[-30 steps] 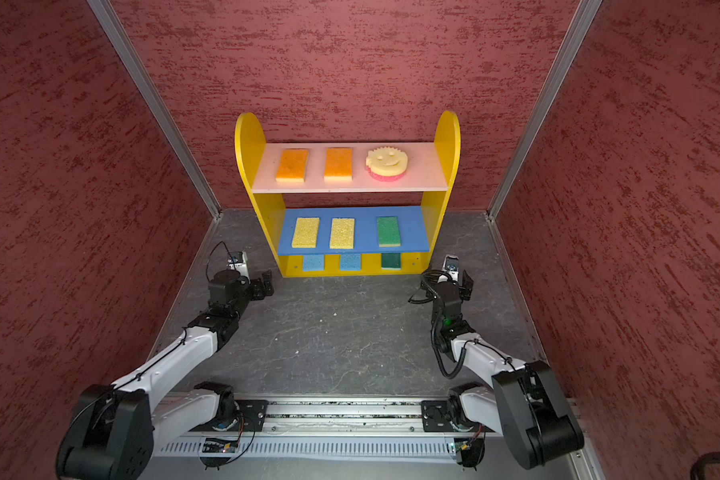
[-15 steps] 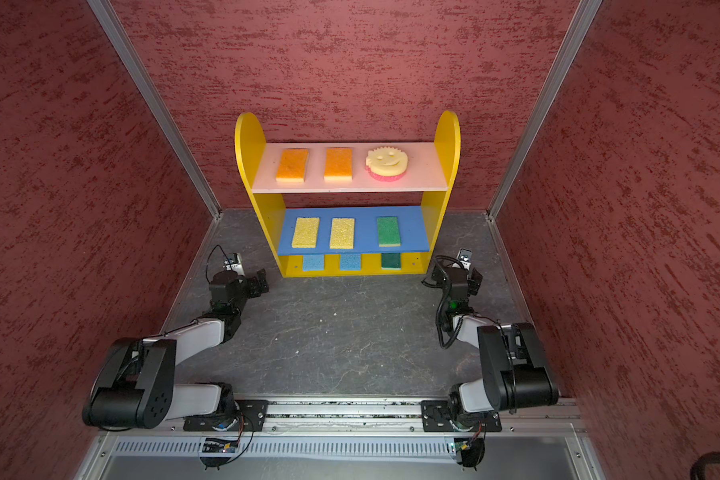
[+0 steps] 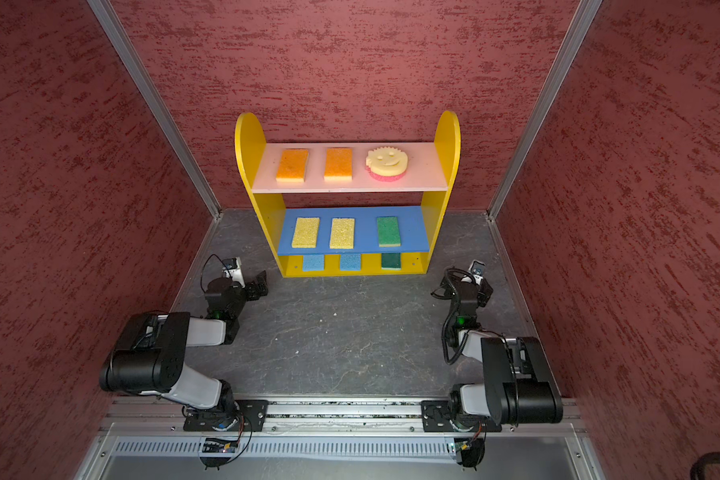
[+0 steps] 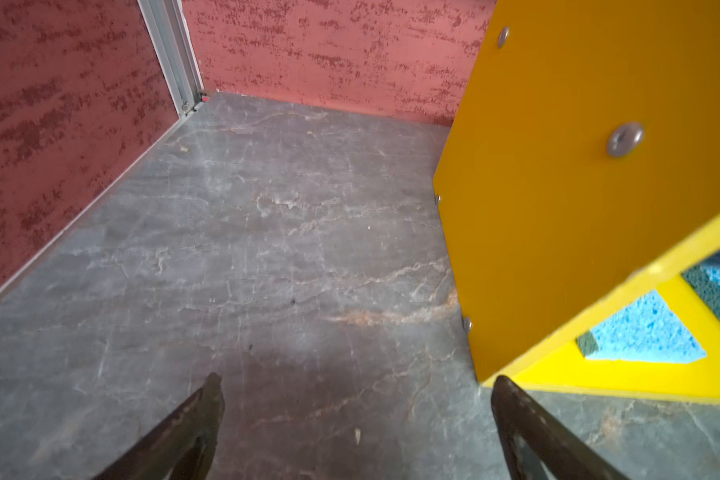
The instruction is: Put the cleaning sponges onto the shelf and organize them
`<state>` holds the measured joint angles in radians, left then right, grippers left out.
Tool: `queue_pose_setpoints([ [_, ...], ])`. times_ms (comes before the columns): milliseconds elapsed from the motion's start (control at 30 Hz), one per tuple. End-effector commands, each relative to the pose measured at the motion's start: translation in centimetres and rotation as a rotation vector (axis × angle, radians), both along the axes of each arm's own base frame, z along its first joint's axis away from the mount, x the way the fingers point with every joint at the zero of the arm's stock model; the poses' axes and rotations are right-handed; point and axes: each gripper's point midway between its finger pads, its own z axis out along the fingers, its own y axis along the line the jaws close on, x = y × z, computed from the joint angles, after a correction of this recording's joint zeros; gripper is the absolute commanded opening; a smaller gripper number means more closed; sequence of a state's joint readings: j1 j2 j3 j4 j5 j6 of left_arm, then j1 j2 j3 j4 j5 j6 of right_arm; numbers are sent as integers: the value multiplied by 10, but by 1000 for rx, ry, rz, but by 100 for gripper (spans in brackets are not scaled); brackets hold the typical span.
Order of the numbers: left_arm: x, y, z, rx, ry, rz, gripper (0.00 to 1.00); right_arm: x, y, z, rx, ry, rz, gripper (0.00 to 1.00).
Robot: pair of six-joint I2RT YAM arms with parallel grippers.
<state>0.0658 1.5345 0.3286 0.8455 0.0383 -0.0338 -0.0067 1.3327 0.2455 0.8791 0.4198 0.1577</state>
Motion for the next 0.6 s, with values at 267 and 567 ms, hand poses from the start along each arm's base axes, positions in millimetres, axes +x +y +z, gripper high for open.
queue_pose_setpoints([
  [267,15,-7,32,4,-114,-54,100,9,7,31,-23,-125,70,99],
  [567,16,-8,32,5,-111,-54,99,24,36,5,-71,-108,272,99],
])
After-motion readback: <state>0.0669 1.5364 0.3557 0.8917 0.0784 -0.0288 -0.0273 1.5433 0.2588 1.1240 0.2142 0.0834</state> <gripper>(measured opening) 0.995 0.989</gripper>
